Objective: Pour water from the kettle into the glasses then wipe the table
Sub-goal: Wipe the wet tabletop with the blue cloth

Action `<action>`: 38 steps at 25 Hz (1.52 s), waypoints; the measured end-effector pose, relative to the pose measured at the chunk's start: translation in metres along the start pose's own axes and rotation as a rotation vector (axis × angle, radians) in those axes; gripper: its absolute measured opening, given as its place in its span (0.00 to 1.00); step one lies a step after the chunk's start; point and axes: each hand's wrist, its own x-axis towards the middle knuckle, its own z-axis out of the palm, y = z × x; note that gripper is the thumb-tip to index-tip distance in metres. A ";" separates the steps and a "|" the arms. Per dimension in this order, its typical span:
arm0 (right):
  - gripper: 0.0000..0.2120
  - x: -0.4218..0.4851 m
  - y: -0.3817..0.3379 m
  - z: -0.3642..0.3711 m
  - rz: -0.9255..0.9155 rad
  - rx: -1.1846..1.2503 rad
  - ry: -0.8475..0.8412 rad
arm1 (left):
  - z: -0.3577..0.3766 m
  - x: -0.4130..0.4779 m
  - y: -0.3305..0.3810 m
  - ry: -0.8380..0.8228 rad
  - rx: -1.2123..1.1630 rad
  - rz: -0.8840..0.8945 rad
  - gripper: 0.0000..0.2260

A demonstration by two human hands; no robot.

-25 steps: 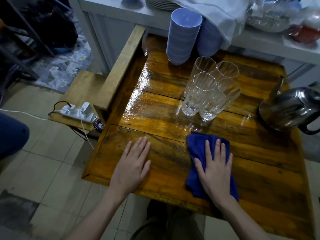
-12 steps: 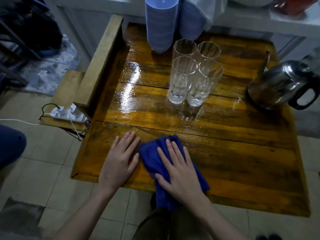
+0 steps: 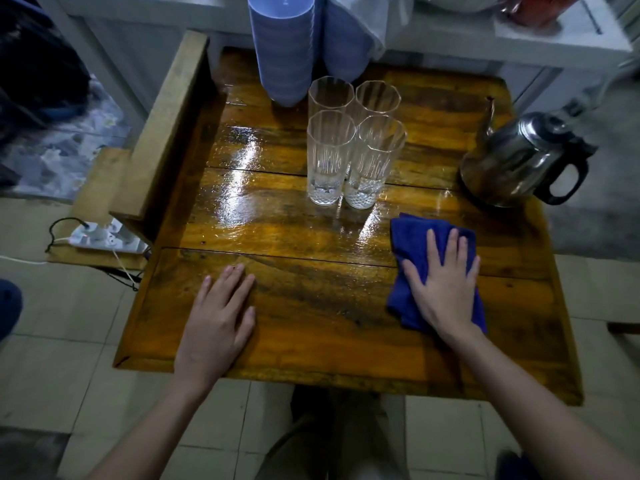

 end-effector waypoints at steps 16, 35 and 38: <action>0.33 -0.091 -0.001 0.014 -0.510 0.033 -0.093 | 0.001 -0.001 0.000 -0.015 0.018 0.003 0.24; 0.35 -0.101 -0.109 0.028 -0.574 0.037 -0.114 | -0.004 -0.001 -0.002 -0.013 -0.057 -0.010 0.24; 0.35 -0.113 -0.059 0.024 -0.626 0.009 -0.123 | -0.007 0.001 0.004 0.016 -0.078 0.017 0.22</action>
